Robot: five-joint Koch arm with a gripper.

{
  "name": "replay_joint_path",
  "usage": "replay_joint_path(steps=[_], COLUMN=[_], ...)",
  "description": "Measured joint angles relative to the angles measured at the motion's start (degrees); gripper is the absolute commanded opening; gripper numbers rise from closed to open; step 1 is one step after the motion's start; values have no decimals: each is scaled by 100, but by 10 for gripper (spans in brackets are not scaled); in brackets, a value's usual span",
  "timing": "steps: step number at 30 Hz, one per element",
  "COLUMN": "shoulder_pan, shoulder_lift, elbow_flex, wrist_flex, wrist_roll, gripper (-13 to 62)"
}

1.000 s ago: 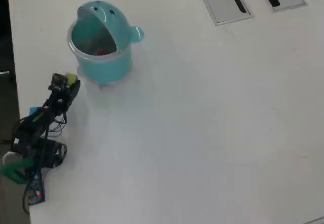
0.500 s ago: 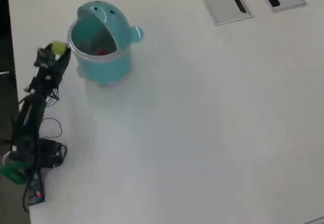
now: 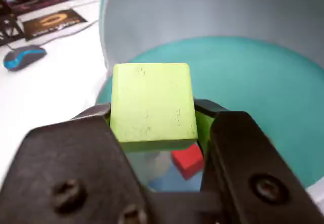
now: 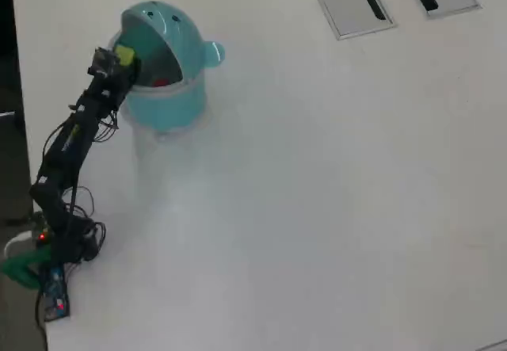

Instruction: Grasp RGB lego blocks and put them in the bin one by one.

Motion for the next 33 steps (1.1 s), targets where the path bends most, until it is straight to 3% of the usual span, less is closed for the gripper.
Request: replay_joint_path(steps=[2,8,33], shoulder_pan=[149,563,360], shoulder_lift=[-79,-18,1881], elbow_flex=[-9,185,2654], wrist_flex=[-70,-316,-844], wrist_roll=[-563,-1441,-1907], gripper=[195,351,320])
